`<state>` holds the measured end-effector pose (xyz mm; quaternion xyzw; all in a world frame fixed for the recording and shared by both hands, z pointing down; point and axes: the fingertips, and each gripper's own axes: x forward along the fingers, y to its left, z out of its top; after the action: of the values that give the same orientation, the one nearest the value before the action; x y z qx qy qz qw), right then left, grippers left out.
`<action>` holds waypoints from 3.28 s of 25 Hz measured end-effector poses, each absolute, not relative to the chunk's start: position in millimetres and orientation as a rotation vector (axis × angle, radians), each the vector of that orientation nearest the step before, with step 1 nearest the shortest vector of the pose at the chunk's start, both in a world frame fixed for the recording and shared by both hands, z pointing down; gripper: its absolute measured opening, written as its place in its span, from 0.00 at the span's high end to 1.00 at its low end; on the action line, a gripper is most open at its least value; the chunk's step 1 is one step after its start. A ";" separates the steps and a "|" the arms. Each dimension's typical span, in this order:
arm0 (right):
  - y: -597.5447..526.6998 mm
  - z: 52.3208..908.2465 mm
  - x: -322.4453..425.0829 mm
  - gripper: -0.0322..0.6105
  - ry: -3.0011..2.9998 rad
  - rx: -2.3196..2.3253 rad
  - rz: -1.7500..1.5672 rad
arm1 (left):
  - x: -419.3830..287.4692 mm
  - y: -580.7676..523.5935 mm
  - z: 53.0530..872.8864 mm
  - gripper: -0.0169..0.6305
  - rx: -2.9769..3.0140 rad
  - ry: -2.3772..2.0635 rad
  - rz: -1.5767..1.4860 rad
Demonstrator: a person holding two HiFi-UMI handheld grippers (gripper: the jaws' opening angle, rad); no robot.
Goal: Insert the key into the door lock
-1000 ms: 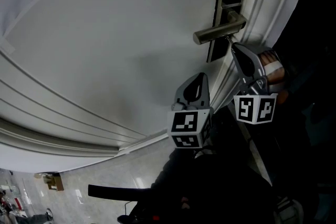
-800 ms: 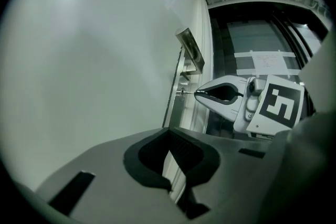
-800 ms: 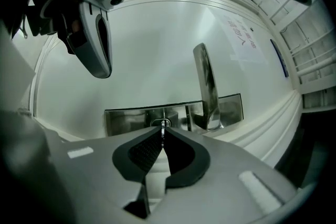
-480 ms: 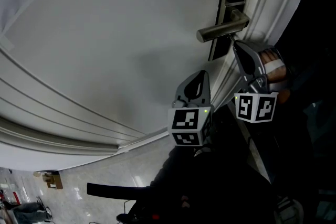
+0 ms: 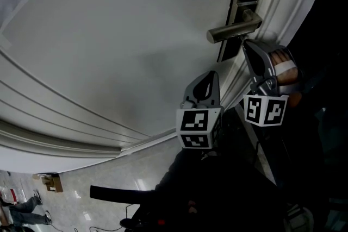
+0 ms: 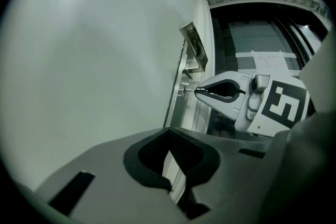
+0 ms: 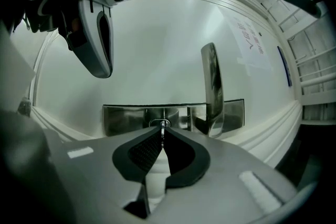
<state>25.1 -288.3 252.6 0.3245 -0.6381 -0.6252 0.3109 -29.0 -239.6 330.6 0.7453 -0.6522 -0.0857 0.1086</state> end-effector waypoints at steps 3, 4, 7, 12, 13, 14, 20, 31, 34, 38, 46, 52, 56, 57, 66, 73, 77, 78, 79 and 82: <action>-289.3 252.9 25.7 0.93 -1.680 0.859 -1.648 | -31.1 -240.7 330.5 0.97 2.189 -1.922 -0.255; -289.4 252.7 25.6 0.93 -1.679 0.859 -1.649 | -32.3 -241.1 330.3 0.97 2.189 -1.924 -0.254; -289.6 252.4 25.0 0.93 -1.681 0.859 -1.650 | -35.6 -241.9 331.3 0.97 2.182 -1.941 -0.237; -288.9 252.4 25.1 0.93 -1.678 0.859 -1.646 | -33.0 -242.5 329.8 0.97 2.205 -1.922 -0.231; -289.0 252.0 24.9 0.93 -1.678 0.858 -1.647 | -31.4 -242.6 328.8 0.97 2.214 -1.916 -0.232; -289.0 251.8 24.6 0.93 -1.680 0.857 -1.648 | -29.4 -242.6 328.2 0.97 2.223 -1.909 -0.232; -289.6 251.9 24.3 0.93 -1.676 0.857 -1.647 | -26.1 -242.6 328.3 0.97 2.232 -1.898 -0.230; -288.5 251.0 24.4 0.93 -1.678 0.864 -1.654 | -30.5 -242.9 329.1 0.97 2.224 -1.918 -0.223; -288.7 251.7 24.6 0.93 -1.676 0.863 -1.654 | -31.8 -243.6 328.7 0.97 2.225 -1.914 -0.227; -290.3 251.5 24.7 0.93 -1.666 0.866 -1.661 | -33.0 -246.0 328.0 0.97 2.229 -1.912 -0.229; -289.5 252.7 23.8 0.93 -1.654 0.858 -1.670 | -34.4 -244.6 330.9 0.97 2.224 -1.907 -0.223; -290.3 252.4 24.2 0.93 -1.651 0.856 -1.666 | -31.7 -243.9 334.2 0.97 2.223 -1.896 -0.216; -290.1 251.6 23.3 0.93 -1.660 0.857 -1.652 | -29.9 -242.6 334.4 0.97 2.232 -1.890 -0.205; -290.2 251.5 23.5 0.93 -1.659 0.857 -1.651 | -29.4 -242.6 334.5 0.97 2.236 -1.887 -0.202; -291.5 251.6 23.2 0.93 -1.655 0.855 -1.648 | -27.0 -244.3 335.4 0.97 2.262 -1.867 -0.188; -292.7 251.3 22.2 0.93 -1.657 0.857 -1.648 | -26.6 -245.2 336.0 0.97 2.256 -1.863 -0.197; -292.6 251.4 22.1 0.93 -1.655 0.859 -1.646 | -28.2 -245.4 336.9 0.97 2.250 -1.857 -0.199; -292.8 251.3 22.0 0.93 -1.655 0.860 -1.645 | -28.6 -245.9 337.3 0.97 2.248 -1.853 -0.203; -292.9 251.3 21.7 0.93 -1.654 0.860 -1.646 | -29.1 -246.2 337.6 0.97 2.246 -1.850 -0.207; -293.3 251.4 21.5 0.93 -1.653 0.859 -1.648 | -29.2 -246.5 338.6 0.97 2.243 -1.851 -0.209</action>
<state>21.5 -293.3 251.4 0.3271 -0.6294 -0.6274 0.3213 -29.2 -246.5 338.6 0.7644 -0.6308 -0.0712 0.1129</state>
